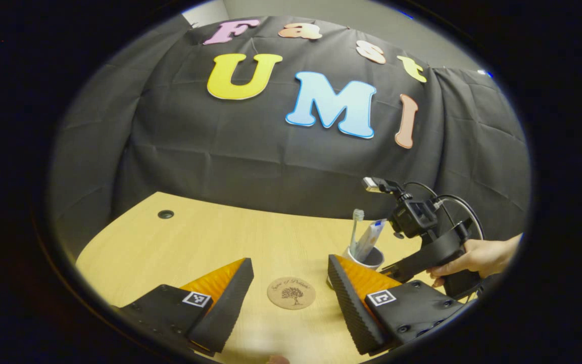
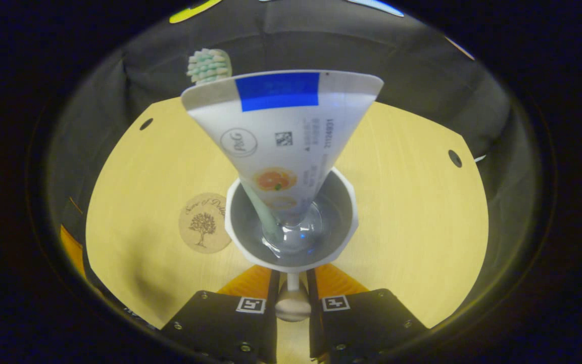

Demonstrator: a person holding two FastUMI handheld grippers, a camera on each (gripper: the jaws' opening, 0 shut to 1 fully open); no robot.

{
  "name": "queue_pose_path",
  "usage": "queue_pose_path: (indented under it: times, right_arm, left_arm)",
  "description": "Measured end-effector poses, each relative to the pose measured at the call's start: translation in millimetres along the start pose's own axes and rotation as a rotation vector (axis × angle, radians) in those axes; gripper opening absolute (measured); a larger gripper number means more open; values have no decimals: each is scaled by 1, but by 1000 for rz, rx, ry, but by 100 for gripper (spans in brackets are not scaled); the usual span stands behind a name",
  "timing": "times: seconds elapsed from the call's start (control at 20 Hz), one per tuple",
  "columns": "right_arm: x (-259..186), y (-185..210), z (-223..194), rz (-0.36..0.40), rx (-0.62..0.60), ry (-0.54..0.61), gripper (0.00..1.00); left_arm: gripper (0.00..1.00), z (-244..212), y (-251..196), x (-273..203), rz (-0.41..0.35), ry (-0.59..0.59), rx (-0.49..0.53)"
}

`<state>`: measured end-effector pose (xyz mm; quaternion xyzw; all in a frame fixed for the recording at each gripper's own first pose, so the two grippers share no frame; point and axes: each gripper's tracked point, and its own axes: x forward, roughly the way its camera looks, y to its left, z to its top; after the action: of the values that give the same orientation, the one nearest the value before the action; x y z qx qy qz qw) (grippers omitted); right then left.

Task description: Put the toothbrush and toothpaste on the desktop into the cup, then pick up the cup and place it on the coaster on the desktop.

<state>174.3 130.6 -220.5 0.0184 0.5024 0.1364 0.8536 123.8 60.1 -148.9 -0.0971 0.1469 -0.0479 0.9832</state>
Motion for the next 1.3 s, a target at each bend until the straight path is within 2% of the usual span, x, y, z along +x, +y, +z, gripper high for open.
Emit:
queue_pose_path:
  times: [0.25, 0.3, 0.4, 0.65, 0.8, 0.85, 0.9, 1.0, 1.1, 1.15, 1.3]
  right_arm:
    - [-9, 27, 2, 45, -29, -8, 25]
    - [-9, 33, 2, 53, -36, -9, 29]
    - [-11, 45, 2, 67, -55, -5, 25]
    - [-5, 70, 4, 82, -94, 5, 25]
    - [0, 79, 5, 86, -117, 15, 25]
    - [3, 83, 6, 85, -123, 19, 22]
    - [6, 87, 6, 82, -125, 23, 29]
    - [8, 92, 6, 83, -128, 40, 25]
    - [8, 89, 4, 84, -134, 54, 29]
    - [8, 89, 4, 83, -139, 57, 25]
    - [8, 90, 4, 73, -145, 57, 25]
  left_arm:
    - [96, -2, 10, -12, 25, -1, -9]
    - [96, -2, 13, -15, 32, -1, -10]
    - [96, -3, 20, -23, 47, -2, -13]
    - [96, -9, 38, -38, 81, 4, -33]
    - [96, -10, 48, -47, 99, 4, -36]
    - [96, -10, 52, -49, 103, 5, -37]
    - [96, -10, 55, -51, 107, 6, -38]
    - [96, -11, 60, -53, 111, 7, -38]
    - [96, -12, 66, -56, 115, 5, -34]
    - [96, -11, 67, -56, 116, 5, -33]
    - [96, -12, 69, -55, 110, 11, -34]
